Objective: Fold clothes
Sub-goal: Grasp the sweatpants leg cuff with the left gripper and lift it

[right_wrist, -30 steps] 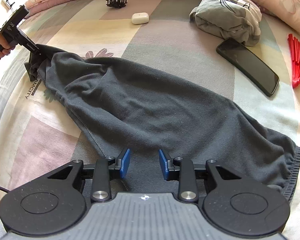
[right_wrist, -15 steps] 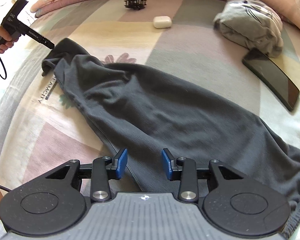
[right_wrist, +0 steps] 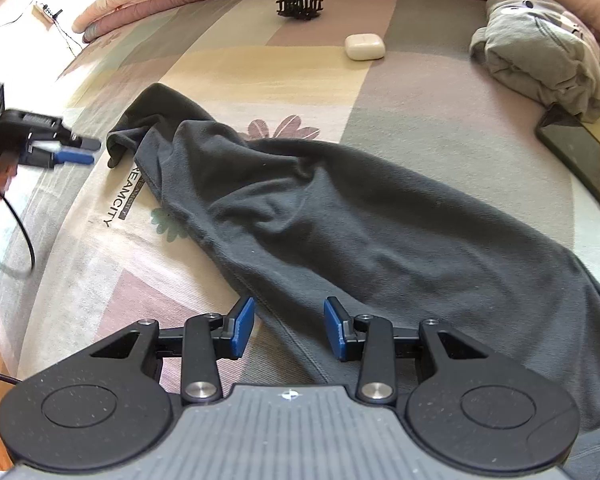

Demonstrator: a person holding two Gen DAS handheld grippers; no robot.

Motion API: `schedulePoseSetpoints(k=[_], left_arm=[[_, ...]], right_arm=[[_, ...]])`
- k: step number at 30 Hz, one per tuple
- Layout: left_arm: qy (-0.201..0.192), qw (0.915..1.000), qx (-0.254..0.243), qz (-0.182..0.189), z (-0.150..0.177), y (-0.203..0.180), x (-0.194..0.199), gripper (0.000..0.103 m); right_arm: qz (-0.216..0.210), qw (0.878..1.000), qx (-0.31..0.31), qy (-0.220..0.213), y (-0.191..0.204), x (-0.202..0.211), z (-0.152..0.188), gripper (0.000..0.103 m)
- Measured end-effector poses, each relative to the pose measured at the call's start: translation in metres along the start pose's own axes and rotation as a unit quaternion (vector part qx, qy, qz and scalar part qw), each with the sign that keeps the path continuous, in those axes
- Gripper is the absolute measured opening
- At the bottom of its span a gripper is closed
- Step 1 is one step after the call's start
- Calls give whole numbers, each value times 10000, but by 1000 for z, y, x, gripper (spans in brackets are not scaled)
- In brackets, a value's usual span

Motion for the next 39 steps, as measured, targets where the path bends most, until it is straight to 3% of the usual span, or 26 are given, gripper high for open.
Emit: schedulePoseSetpoints(k=[5,9,11,15,18,23,26,32,35,39], left_arm=[[157,9988,84,465,24,-4,-32,39],[2,9981,-302,544,25,-13,-50,39],[-146,9968,-618,484,20,-19,-48,39],[-508,9887,-1409,13,6,-30,-40,39],[-835,9833,-1583,-334,-6,-28,-31,39],[-1128,9792,-1415,-922,-22,-2,-12,39],[-1168,9829,-1071,-932,-23,13,1,40],[-982,9938,-499,-138,3,25,2,45],[-1104,9931,-387,-24,10,29,-7,46],[-1443,9885,248,385,0,43,-11,47]], right_arm=[[-11,10000,31,39,5,-8,-4,43],[26,10000,59,54,7,-10,-5,43],[60,9999,90,81,7,-11,-4,43],[143,9997,128,145,7,-13,-1,43],[178,9996,121,171,7,-14,1,43],[308,9992,146,217,6,-16,3,44],[304,9992,114,236,4,-17,3,44],[115,9995,47,288,7,-22,0,45],[-46,9995,45,307,13,-26,-3,45],[-440,9984,-16,344,21,-29,-8,51]])
Point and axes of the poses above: each gripper's, at about its wrist camera, not at the fingertips, and x roughly against the way its jaws point, y to its left, z to its underside, the point moved 1 cm from there along -x, roughly the way its jaws point, and after that the axes turned 1 degree about -x, right-handed, at the moved point
